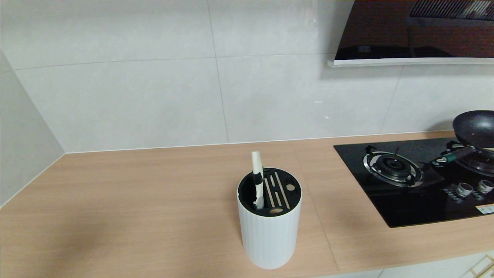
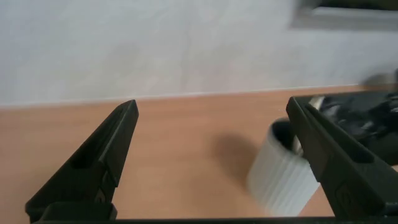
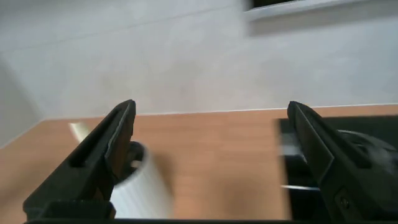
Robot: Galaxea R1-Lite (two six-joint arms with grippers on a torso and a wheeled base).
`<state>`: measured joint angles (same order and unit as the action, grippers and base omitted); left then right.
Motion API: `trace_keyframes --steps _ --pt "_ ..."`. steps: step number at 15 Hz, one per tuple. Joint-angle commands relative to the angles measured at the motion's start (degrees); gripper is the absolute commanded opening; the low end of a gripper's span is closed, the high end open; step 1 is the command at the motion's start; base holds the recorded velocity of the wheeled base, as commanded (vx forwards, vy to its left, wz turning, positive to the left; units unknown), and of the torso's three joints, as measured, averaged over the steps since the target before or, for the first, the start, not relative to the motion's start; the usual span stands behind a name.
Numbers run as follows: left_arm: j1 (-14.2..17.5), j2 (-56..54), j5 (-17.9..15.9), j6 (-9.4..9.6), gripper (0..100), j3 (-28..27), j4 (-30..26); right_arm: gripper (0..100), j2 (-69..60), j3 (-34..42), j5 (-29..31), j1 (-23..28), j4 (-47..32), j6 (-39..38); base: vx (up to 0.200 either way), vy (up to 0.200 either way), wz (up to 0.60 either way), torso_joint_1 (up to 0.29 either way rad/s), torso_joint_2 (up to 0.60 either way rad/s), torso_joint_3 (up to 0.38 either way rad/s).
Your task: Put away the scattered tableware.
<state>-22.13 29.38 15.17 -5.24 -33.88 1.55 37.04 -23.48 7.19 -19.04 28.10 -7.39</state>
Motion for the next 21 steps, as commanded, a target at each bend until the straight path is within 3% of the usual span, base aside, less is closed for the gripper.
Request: trace_keyframes --steps 1,3,6,7,9,10,11,12,14,15,16,18,21 --pt "7.5 -16.5 -1.5 0.06 100 1.8 -6.6 100 -24.6 1.8 -0.1 8.6 -15.4 2.3 0.0 0.0 0.0 0.0 0.0 0.0" --pt "9.9 -22.2 -1.7 0.06 100 4.4 -8.7 100 -31.5 1.9 0.3 10.4 -25.4 5.5 0.0 0.0 0.0 0.0 0.0 0.0" --pt "11.7 -23.9 2.2 -1.17 100 9.6 -7.9 100 -31.8 3.4 1.2 15.5 -24.6 6.3 0.0 0.0 0.0 0.0 0.0 0.0" --pt "13.8 -23.8 4.4 -2.76 100 12.2 -5.3 100 -36.7 5.7 -0.6 19.6 -25.6 7.6 0.0 0.0 0.0 0.0 0.0 0.0" --pt "16.0 -23.9 4.7 -2.58 100 14.5 -2.1 100 -36.9 9.4 1.9 19.4 -24.1 8.8 0.0 0.0 0.0 0.0 0.0 0.0" --pt "18.9 -24.5 4.4 -2.84 100 15.2 -1.6 100 -36.9 11.3 4.7 19.4 -23.0 8.9 0.0 0.0 0.0 0.0 0.0 0.0" --pt "21.1 -27.2 3.5 -2.58 100 16.5 -2.2 100 -36.9 12.9 5.6 19.4 -22.4 9.0 0.0 0.0 0.0 0.0 0.0 0.0" --pt "22.0 -29.4 1.4 -1.17 100 20.0 -3.0 100 -36.9 15.7 5.7 19.4 -21.7 9.1 0.0 0.0 0.0 0.0 0.0 0.0" --pt "22.0 -29.4 1.2 -0.38 100 28.4 0.2 100 -36.9 23.5 5.8 19.4 -19.9 9.1 0.0 0.0 0.0 0.0 0.0 0.0" --pt "22.0 -29.4 -1.8 -0.03 100 32.6 1.4 100 -36.9 23.4 5.5 19.4 -21.8 8.5 0.0 0.0 0.0 0.0 0.0 0.0" --pt "22.0 -29.4 -4.8 -0.3 100 33.9 1.1 100 -36.9 23.5 5.3 19.4 -24.0 8.0 0.0 0.0 0.0 0.0 0.0 0.0" --pt "22.0 -29.4 -6.4 -0.47 100 33.9 0.5 100 -36.9 23.5 4.9 19.3 -25.4 8.1 0.0 0.0 0.0 0.0 0.0 0.0" --pt "22.0 -29.4 -10.7 2.43 100 33.9 0.4 100 -36.9 23.5 -4.6 19.1 -27.7 10.0 0.0 0.0 0.0 0.0 0.0 0.0"
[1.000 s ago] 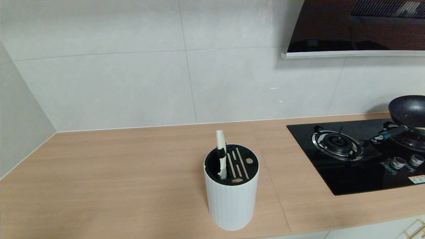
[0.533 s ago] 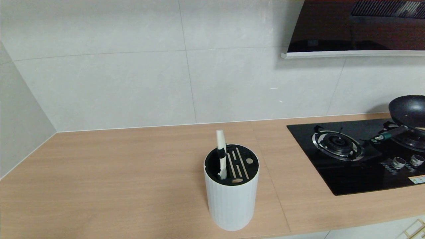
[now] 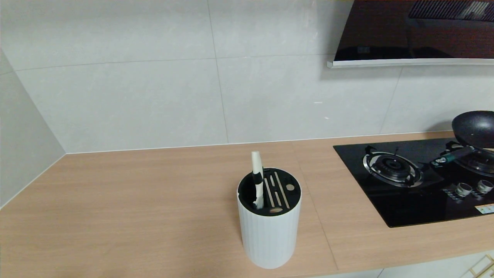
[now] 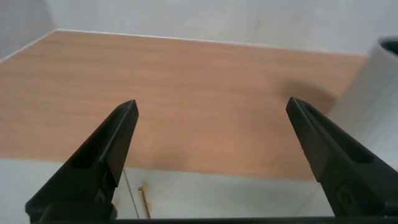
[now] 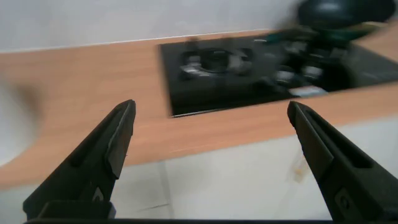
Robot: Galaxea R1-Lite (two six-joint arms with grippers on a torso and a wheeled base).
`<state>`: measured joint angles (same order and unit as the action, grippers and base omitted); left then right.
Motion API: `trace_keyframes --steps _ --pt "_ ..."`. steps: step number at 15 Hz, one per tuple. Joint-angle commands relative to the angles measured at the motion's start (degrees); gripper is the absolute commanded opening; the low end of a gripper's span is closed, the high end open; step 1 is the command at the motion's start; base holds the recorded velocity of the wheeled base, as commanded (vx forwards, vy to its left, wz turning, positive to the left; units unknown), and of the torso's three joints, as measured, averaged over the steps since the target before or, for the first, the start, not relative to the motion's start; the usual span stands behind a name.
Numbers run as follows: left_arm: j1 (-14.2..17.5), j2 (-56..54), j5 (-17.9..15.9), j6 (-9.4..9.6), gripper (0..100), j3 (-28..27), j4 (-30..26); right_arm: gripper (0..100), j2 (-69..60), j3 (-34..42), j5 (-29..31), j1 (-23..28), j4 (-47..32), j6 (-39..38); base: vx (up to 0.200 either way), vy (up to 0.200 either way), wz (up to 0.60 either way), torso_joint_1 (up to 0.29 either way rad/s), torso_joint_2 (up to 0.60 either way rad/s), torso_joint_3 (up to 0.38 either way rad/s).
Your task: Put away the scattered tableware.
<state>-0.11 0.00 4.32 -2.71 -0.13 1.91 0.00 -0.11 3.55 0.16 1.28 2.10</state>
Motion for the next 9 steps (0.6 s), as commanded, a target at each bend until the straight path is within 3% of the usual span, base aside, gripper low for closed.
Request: trace_keyframes --steps 1,3,9 --pt "0.0 0.0 -1.2 1.21 100 0.1 -0.2 100 0.2 -0.2 -2.5 -0.1 -2.2 0.7 0.0 0.0 0.0 0.0 0.0 0.0" --pt "0.0 0.0 -5.2 4.73 100 0.1 -2.1 100 0.2 0.1 -2.9 -0.1 -1.2 0.5 0.0 0.0 0.0 0.0 0.0 0.0" --pt "0.0 0.0 -5.4 3.41 100 0.1 -2.1 100 0.2 0.1 -2.9 -0.1 -1.2 0.4 0.0 0.0 0.0 0.0 0.0 0.0"
